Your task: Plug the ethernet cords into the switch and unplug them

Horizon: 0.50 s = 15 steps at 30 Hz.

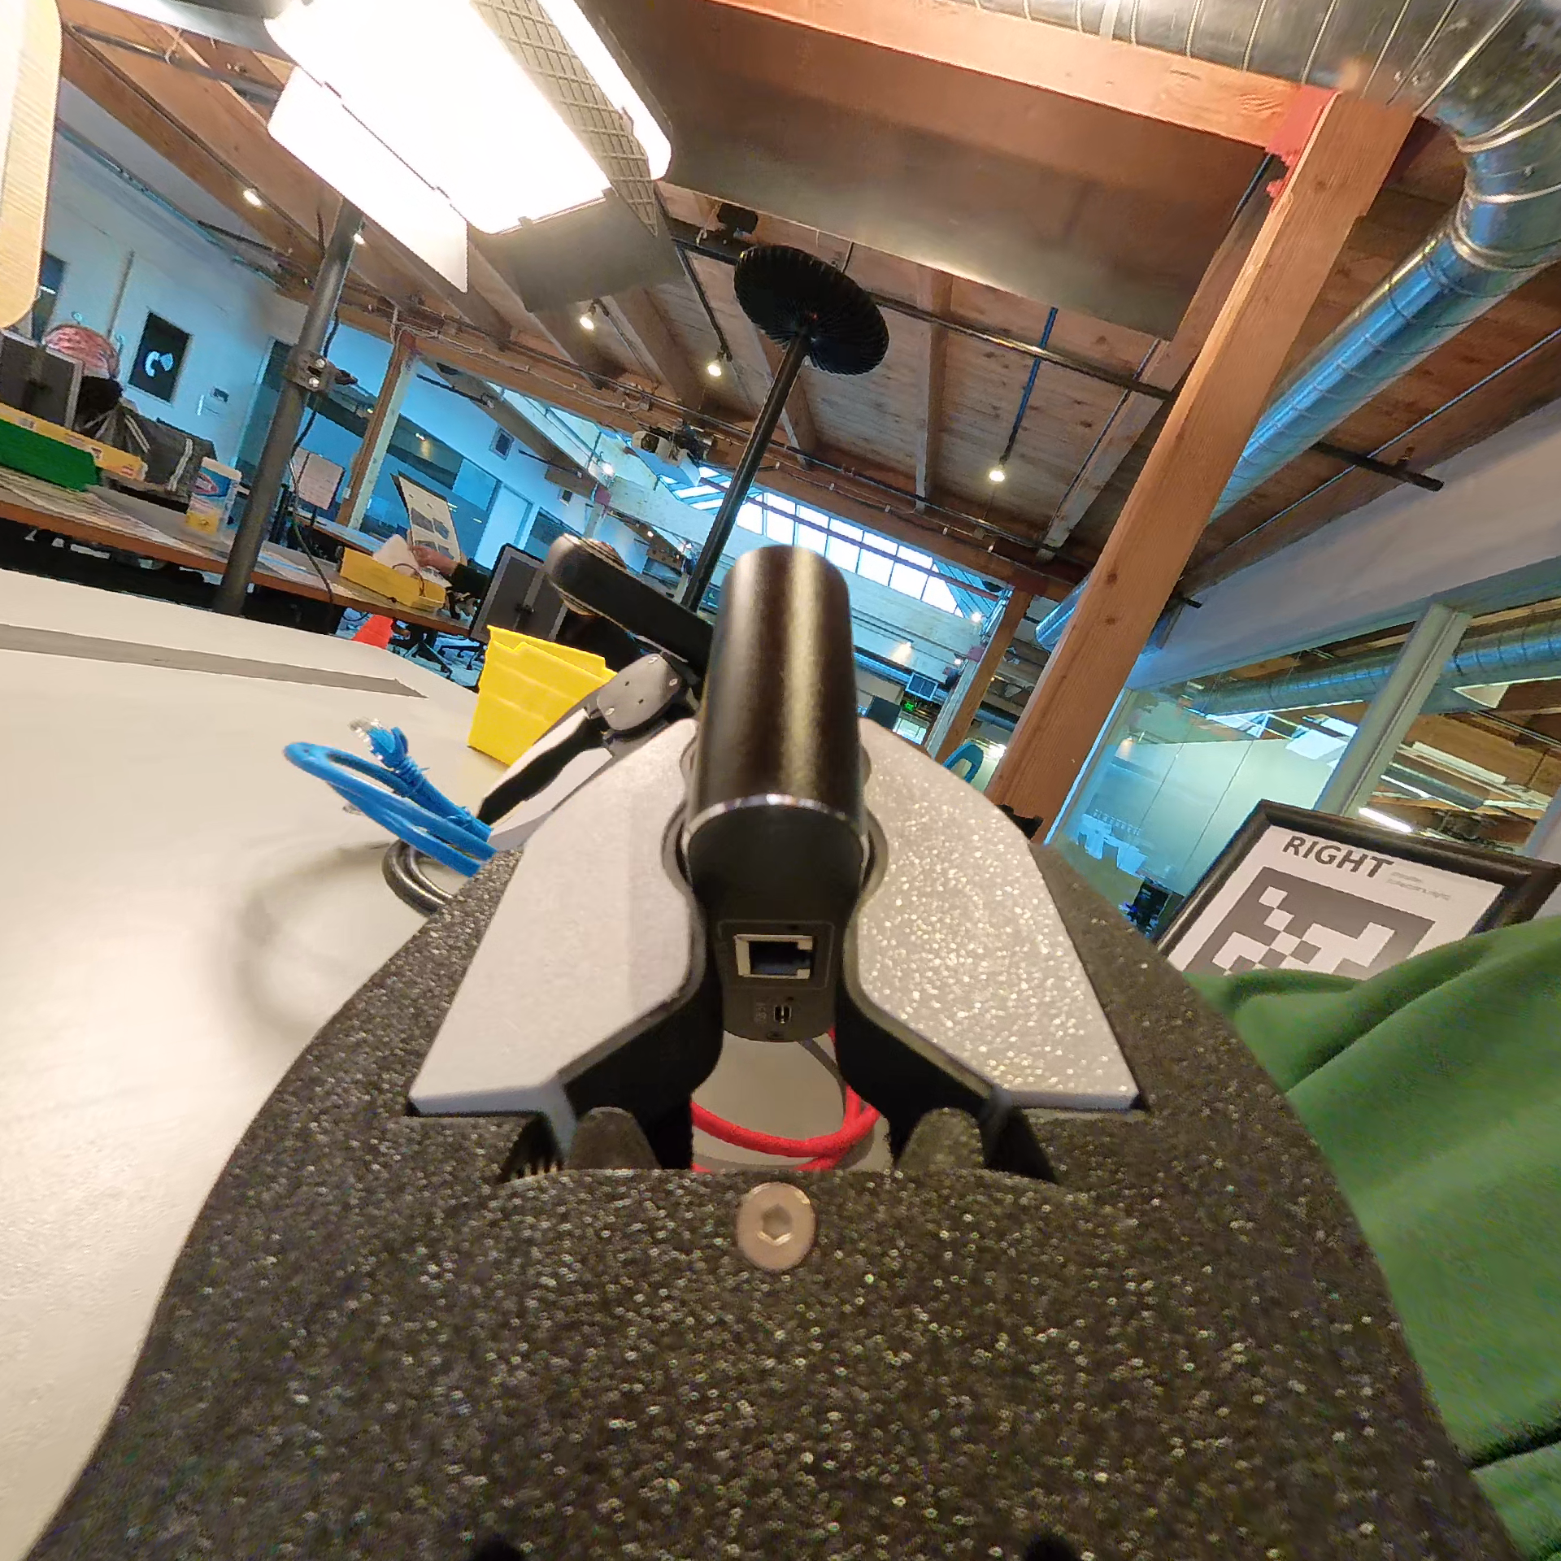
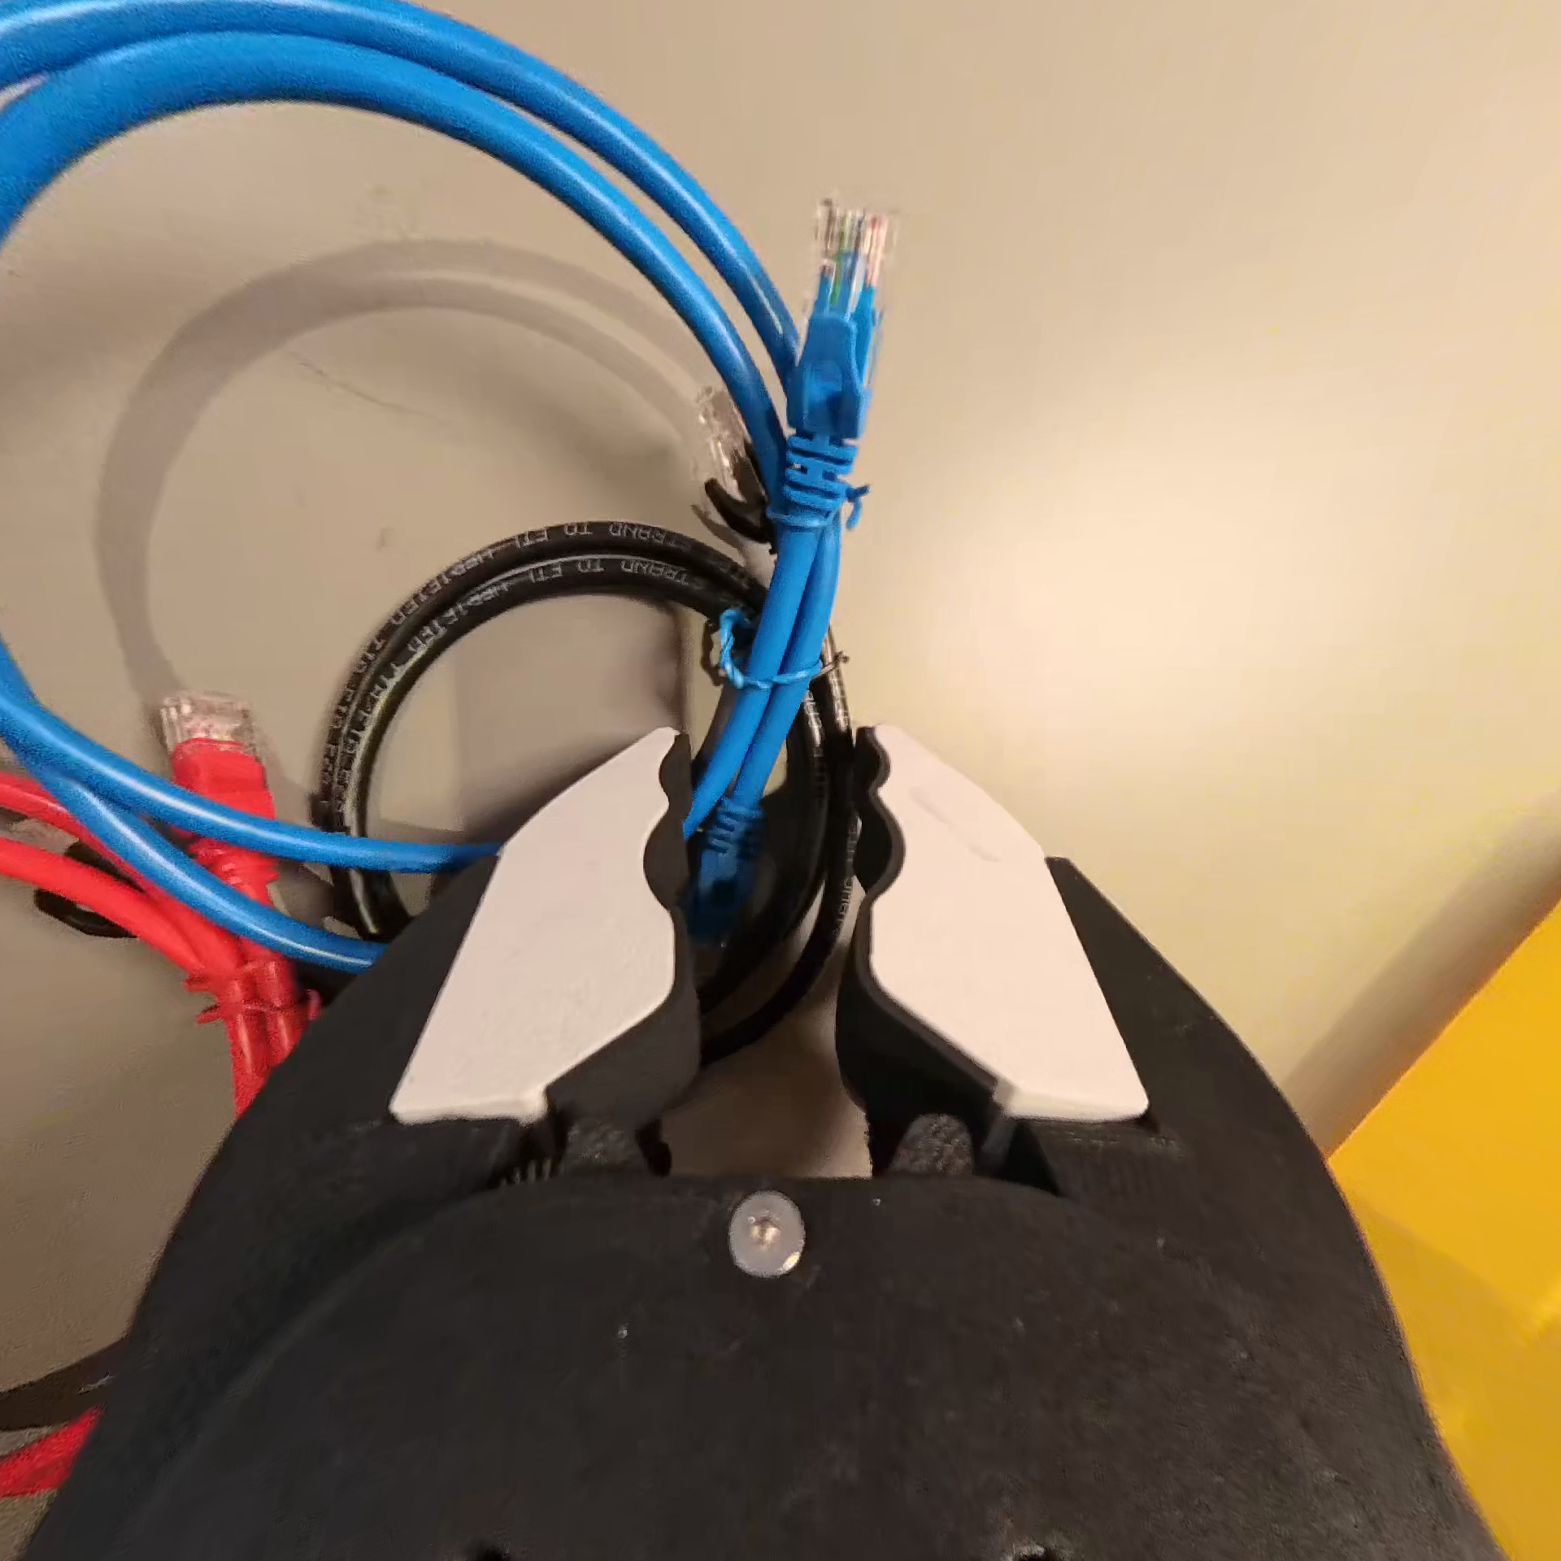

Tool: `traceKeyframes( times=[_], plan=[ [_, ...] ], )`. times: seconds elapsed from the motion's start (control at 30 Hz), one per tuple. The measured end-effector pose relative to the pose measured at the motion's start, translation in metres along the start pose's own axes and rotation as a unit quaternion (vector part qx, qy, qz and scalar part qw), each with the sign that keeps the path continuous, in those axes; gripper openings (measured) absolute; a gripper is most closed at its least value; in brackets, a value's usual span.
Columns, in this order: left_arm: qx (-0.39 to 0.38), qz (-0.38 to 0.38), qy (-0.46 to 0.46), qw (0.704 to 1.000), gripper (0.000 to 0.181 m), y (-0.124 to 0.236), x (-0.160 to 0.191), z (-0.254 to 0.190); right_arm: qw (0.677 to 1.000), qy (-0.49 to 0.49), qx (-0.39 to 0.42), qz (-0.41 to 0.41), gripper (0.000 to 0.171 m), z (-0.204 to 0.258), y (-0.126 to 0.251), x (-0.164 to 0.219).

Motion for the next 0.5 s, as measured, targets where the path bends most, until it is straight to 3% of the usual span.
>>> traceKeyframes(
  times=[0.2, 0.5],
  plan=[
    [-0.001, -0.002, 0.000, 1.000, 0.028, 0.000, 0.000, 0.000, 0.998, 0.025, 0.050, -0.013, 0.026, -0.011, 0.006, 0.001],
    [-0.001, -0.004, 0.001, 1.000, 0.028, 0.001, -0.001, 0.001, 0.972, 0.062, 0.160, -0.159, 0.016, -0.028, 0.052, -0.029]
  ],
)
Point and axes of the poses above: each gripper's, where its closed fingertips meet, y back along the fingers, x out of its underside, z = x × y across the jaws, the point moved 4 cm from there along y, back along the fingers, and after that the axes turned 3 degrees about -y, right-handed, at the moved point
